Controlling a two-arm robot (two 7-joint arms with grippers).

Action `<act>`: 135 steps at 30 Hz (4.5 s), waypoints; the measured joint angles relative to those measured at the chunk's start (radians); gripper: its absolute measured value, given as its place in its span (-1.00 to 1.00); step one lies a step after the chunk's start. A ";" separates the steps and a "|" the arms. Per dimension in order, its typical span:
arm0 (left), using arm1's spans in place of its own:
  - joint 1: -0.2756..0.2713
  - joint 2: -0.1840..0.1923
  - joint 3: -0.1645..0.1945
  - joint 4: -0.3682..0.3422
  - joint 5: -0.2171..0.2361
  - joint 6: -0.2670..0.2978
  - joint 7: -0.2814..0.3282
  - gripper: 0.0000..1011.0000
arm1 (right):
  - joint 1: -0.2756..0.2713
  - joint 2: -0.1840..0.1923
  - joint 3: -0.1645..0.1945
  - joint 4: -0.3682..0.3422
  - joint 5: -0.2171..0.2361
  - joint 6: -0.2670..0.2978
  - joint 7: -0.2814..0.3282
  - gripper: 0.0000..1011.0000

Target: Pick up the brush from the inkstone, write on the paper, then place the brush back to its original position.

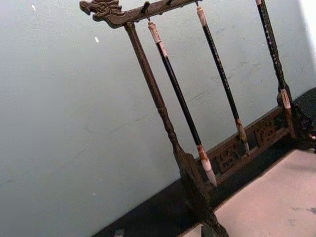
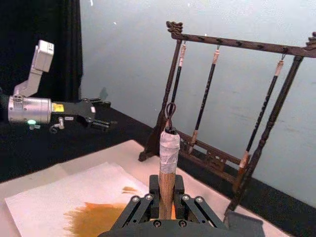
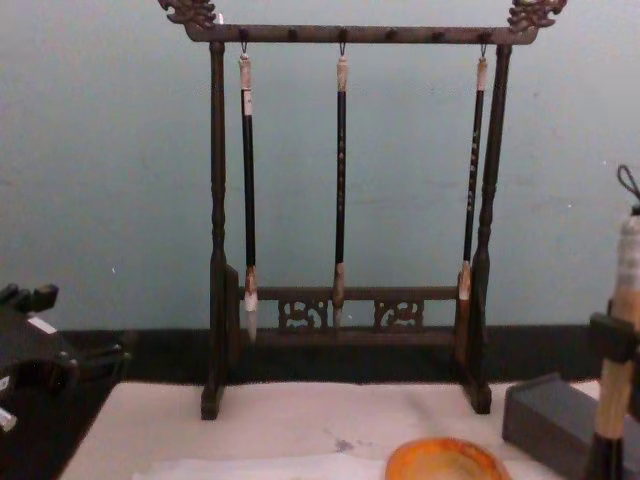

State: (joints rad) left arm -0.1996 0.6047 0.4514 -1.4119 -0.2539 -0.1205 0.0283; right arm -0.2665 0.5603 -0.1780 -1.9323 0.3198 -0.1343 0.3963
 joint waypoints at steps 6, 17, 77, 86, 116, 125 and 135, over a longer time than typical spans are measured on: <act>0.000 0.000 0.000 0.000 0.000 0.000 0.000 1.00 | -0.015 -0.004 0.023 -0.009 -0.018 0.005 -0.011 -0.67; 0.000 0.000 0.000 0.000 0.000 0.000 0.000 1.00 | -0.034 -0.015 0.056 -0.021 -0.048 0.012 -0.029 -0.67; 0.000 0.000 0.000 0.000 0.000 0.000 0.000 1.00 | 0.403 -0.311 0.056 0.427 0.452 0.116 -0.017 -0.67; 0.000 0.000 0.000 0.000 0.000 0.000 0.000 1.00 | 0.441 -0.311 0.087 0.515 0.638 0.281 -0.009 -0.67; 0.000 0.000 0.000 0.000 0.000 0.000 0.000 1.00 | 0.506 -0.279 0.059 0.677 0.809 0.383 -0.016 -0.67; 0.000 0.000 0.000 0.000 0.000 0.000 0.000 1.00 | 0.508 -0.269 0.041 0.692 0.821 0.368 -0.035 -0.67; 0.000 0.000 0.000 0.000 0.000 0.000 0.000 1.00 | 0.514 -0.260 0.020 0.707 0.838 0.357 -0.049 -0.67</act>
State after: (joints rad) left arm -0.1995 0.6047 0.4514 -1.4120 -0.2539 -0.1205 0.0283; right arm 0.2477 0.3002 -0.1585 -1.2255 1.1577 0.2231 0.3477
